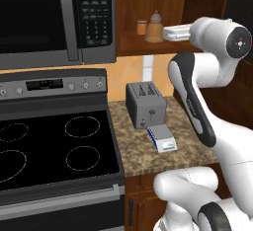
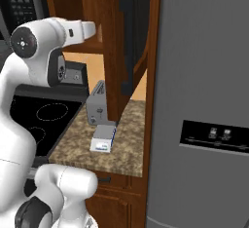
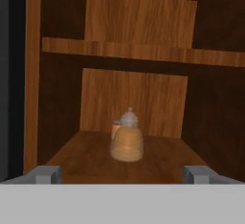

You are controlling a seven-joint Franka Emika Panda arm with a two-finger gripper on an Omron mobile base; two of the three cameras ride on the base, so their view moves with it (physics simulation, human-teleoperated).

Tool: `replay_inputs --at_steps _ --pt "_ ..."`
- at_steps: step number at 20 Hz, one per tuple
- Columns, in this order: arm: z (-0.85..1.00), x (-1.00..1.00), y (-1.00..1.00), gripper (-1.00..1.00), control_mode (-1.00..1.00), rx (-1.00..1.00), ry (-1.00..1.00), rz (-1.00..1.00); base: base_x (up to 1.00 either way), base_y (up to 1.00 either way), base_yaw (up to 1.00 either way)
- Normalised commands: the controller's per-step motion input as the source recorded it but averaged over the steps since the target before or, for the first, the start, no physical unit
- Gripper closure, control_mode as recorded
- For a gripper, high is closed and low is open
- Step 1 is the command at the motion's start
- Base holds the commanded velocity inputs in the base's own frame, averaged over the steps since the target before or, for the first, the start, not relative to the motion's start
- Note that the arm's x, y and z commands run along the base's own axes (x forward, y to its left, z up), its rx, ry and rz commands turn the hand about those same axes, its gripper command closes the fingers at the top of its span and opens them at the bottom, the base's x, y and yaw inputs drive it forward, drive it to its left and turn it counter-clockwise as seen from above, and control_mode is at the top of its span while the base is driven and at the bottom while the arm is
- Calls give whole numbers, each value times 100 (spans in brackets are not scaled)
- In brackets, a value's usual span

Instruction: Pick the honey bottle and place it on the digital scale for weighing, and close the cabinet.

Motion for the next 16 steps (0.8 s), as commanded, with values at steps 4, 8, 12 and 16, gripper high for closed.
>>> replay_inputs --at_steps 4,8,12,16 --pt "0 29 -20 -100 -100 0 0 0 0 0 0" --pt "2 22 -17 -100 -100 0 0 0 0 0 0" --pt "1 26 -6 -100 -100 0 2 0 0 0 0" --pt "0 23 0 -100 -100 0 1 0 0 0 0"
